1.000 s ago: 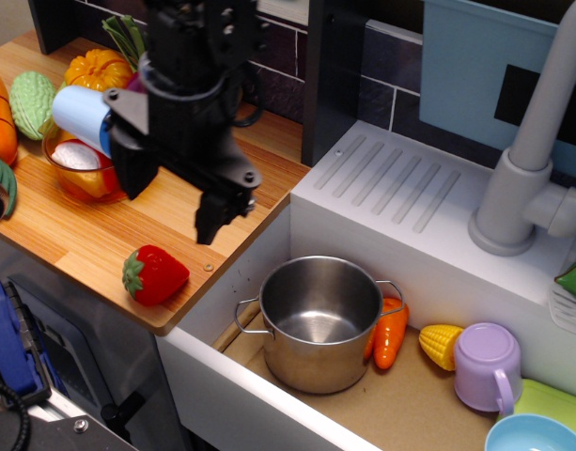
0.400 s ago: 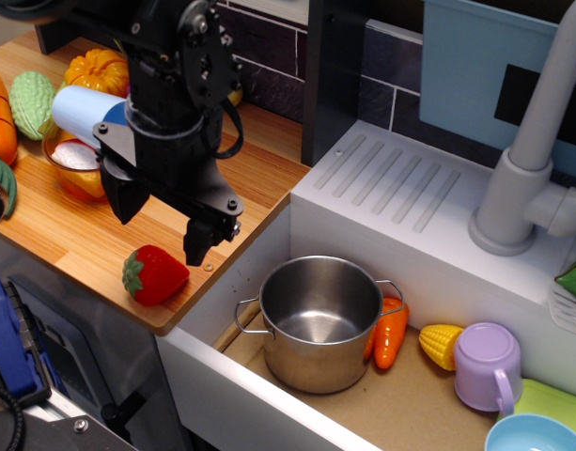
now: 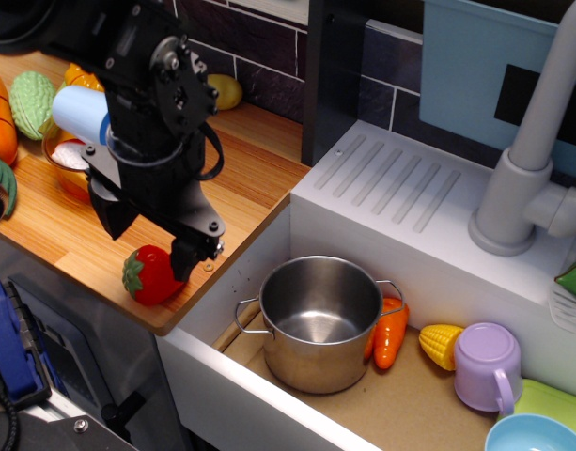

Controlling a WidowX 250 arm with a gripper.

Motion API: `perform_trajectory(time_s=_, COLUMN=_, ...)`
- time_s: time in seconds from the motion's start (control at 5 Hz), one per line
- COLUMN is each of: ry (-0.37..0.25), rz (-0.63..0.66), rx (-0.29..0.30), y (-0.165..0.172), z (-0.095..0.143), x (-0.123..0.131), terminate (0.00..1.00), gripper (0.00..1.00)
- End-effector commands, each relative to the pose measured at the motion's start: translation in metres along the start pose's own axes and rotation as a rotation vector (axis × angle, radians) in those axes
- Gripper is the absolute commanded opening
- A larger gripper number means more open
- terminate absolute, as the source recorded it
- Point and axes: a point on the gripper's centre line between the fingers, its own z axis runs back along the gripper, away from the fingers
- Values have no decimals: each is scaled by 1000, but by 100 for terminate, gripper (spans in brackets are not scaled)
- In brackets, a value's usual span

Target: Put strawberry in pot

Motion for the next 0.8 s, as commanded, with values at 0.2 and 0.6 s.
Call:
perform_trajectory(time_s=0.2, ry=-41, rz=-13, rx=-15, y=8, z=-15, x=3, terminate=0, gripper=100)
perform_trajectory(time_s=0.6, ry=-66, rz=4, rx=-15, y=4, z=-30, x=-5, terminate=0, gripper=100)
